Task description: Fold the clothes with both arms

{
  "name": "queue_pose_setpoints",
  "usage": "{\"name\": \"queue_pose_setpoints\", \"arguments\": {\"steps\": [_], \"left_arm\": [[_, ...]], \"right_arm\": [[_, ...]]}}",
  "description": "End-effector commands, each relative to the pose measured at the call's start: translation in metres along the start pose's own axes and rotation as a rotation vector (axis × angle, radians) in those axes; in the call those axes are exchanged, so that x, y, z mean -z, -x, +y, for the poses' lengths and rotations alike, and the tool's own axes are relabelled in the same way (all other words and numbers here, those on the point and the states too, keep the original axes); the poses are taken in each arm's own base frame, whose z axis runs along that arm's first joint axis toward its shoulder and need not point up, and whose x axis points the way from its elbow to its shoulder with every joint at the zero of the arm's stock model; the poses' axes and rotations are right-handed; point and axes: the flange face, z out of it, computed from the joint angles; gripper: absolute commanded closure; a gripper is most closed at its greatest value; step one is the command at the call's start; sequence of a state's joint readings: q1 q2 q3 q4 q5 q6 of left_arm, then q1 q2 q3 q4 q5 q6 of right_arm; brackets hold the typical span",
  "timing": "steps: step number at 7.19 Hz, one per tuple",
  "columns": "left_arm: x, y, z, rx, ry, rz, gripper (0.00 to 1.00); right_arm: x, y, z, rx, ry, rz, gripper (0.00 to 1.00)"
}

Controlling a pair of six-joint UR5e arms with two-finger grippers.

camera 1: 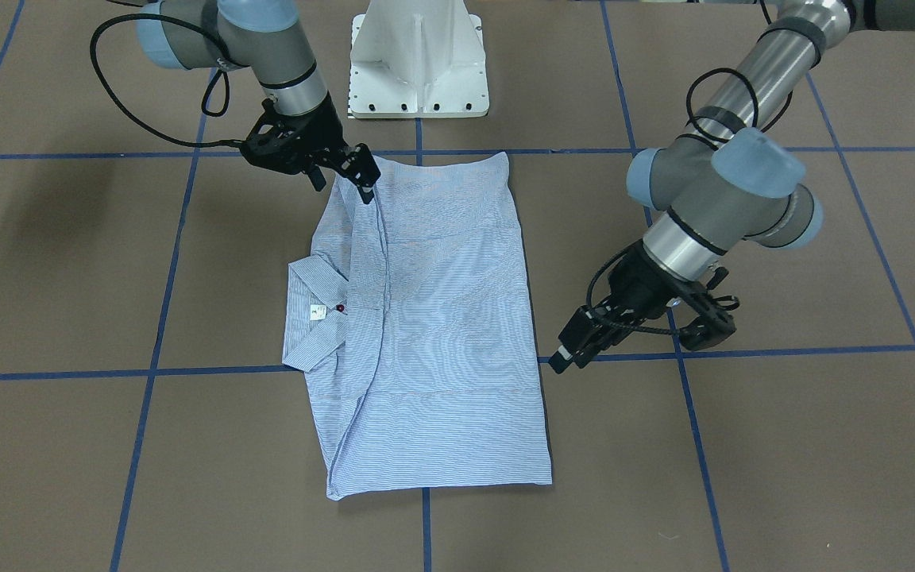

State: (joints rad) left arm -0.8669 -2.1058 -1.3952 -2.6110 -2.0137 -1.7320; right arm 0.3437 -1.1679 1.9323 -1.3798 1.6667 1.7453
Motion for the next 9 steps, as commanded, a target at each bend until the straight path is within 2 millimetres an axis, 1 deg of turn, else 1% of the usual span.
{"name": "queue_pose_setpoints", "arguments": {"steps": [1,2,3,4,5,6,7,8,9], "left_arm": [[0.034,0.019,-0.004,0.004,0.023,0.0,0.41],[0.034,0.02,-0.005,0.005,0.023,-0.002,0.41],[0.037,0.019,-0.008,0.006,0.018,-0.001,0.41],[0.038,0.02,-0.01,0.007,0.015,-0.001,0.41],[0.044,0.031,-0.01,0.012,0.012,-0.01,0.41],[0.045,0.03,-0.009,0.01,0.013,-0.006,0.4],[0.046,0.03,-0.008,0.01,0.013,-0.006,0.4],[0.046,0.037,-0.008,0.014,0.013,-0.014,0.4],[0.045,0.038,-0.009,0.015,0.013,-0.016,0.4]], "right_arm": [[-0.013,0.003,0.024,0.39,0.024,0.112,0.0],[-0.013,0.007,0.026,0.483,0.035,0.166,0.0],[-0.018,0.018,0.028,0.503,0.039,0.21,0.0],[-0.022,0.018,0.029,0.572,0.052,0.252,0.0],[-0.028,0.019,0.031,0.609,0.063,0.286,0.0],[-0.037,0.032,0.034,0.61,0.064,0.293,0.0],[-0.051,0.037,0.035,0.613,0.058,0.316,0.0],[-0.055,0.037,0.037,0.617,0.055,0.323,0.0],[-0.06,0.028,0.036,0.622,0.06,0.34,0.0]]}}
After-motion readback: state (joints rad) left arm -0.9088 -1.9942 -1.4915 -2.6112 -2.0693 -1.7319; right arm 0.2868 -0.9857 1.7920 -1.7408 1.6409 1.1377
